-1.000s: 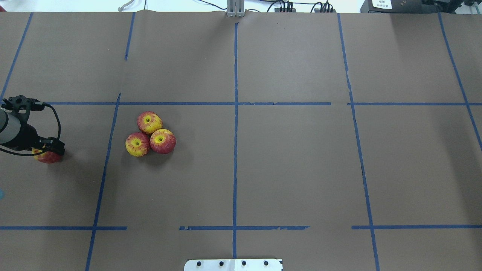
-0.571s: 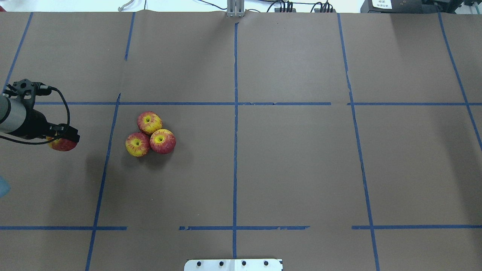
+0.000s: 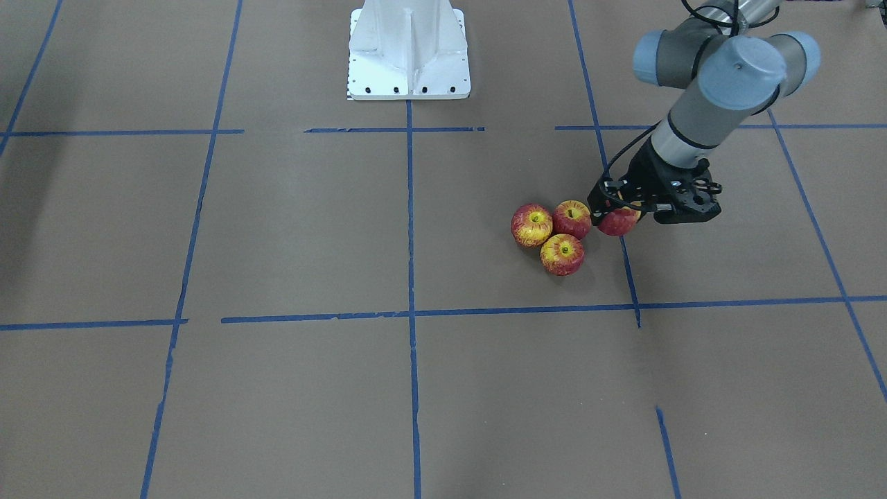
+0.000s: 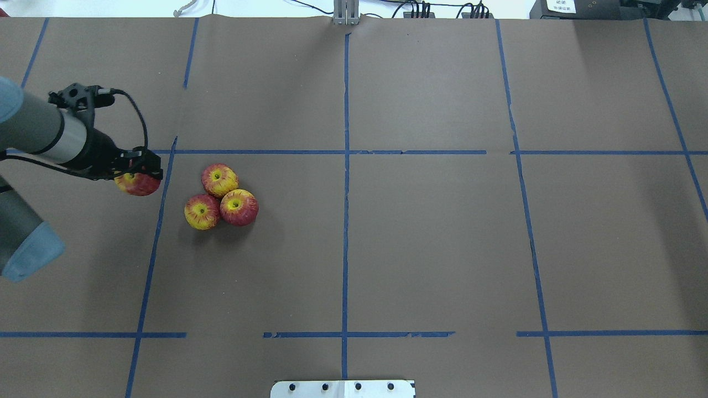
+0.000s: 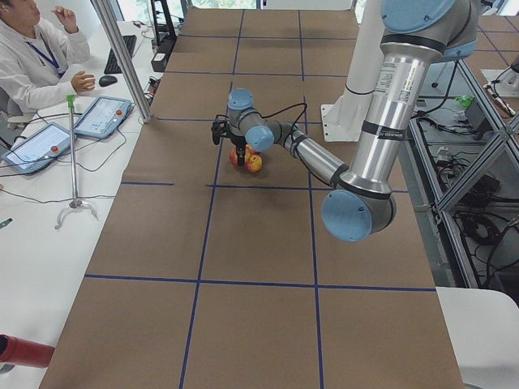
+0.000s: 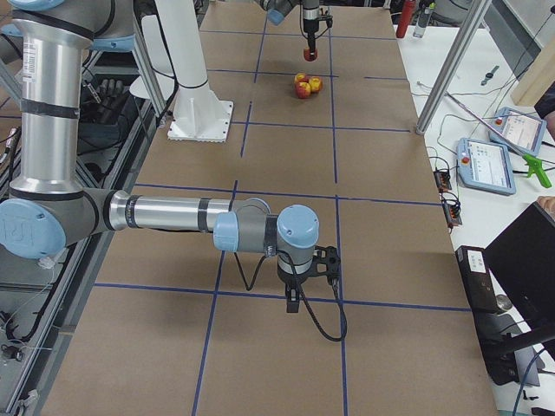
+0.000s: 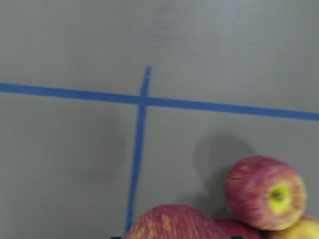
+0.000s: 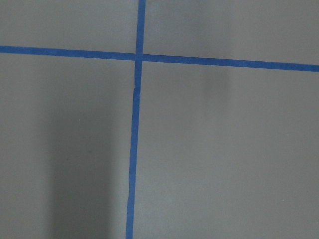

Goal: Stack apples
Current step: 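Lift the apple with the left gripper and carry it over the three-apple cluster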

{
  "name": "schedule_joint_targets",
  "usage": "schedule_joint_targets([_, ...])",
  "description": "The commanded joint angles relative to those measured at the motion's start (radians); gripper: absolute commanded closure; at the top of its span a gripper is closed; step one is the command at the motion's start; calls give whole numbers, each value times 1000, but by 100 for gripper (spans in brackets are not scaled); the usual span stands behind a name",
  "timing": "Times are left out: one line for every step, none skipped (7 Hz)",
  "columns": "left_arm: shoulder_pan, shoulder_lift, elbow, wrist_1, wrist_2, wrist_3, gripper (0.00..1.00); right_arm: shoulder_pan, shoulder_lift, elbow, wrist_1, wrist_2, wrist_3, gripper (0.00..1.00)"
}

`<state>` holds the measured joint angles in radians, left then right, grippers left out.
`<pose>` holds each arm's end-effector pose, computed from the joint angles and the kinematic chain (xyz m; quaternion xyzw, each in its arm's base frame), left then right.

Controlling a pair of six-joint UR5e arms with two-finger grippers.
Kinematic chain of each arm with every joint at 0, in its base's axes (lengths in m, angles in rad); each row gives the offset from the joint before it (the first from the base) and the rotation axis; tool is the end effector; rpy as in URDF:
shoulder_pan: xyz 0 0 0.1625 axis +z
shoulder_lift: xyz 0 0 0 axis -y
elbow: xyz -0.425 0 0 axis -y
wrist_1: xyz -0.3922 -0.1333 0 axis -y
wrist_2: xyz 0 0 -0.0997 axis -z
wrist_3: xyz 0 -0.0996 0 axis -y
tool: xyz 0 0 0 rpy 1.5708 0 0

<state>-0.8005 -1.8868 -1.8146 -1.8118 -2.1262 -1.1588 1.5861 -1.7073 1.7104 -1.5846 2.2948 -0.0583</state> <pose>0.3561 -0.4830 0.3455 0.0061 0.4519 -0.0661 0.8896 0.0739 -0.4322 0.6580 0.0080 -0.3541 -0.0182 0.9350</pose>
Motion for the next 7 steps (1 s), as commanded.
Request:
schedule_joint_targets([59,-75,30,31,6,-76,100,0,0,0,0,0,0,0])
schedule_joint_targets([66,-72,38,29,8,-81,100,0,0,0,0,0,0,0])
schedule_joint_targets([69,-75,47,29,8,-79,100,0,0,0,0,0,0,0])
schedule_joint_targets([79,-77,55,29,32,-79,100,0,0,0,0,0,0,0])
schedule_joint_targets([81,-86,60,29,44,-79,100,0,0,0,0,0,0,0])
schedule_joint_targets([83,-86,61,29,45,-79,100,0,0,0,0,0,0,0])
schedule_joint_targets([83,-86,69,29,45,-78,100,0,0,0,0,0,0,0])
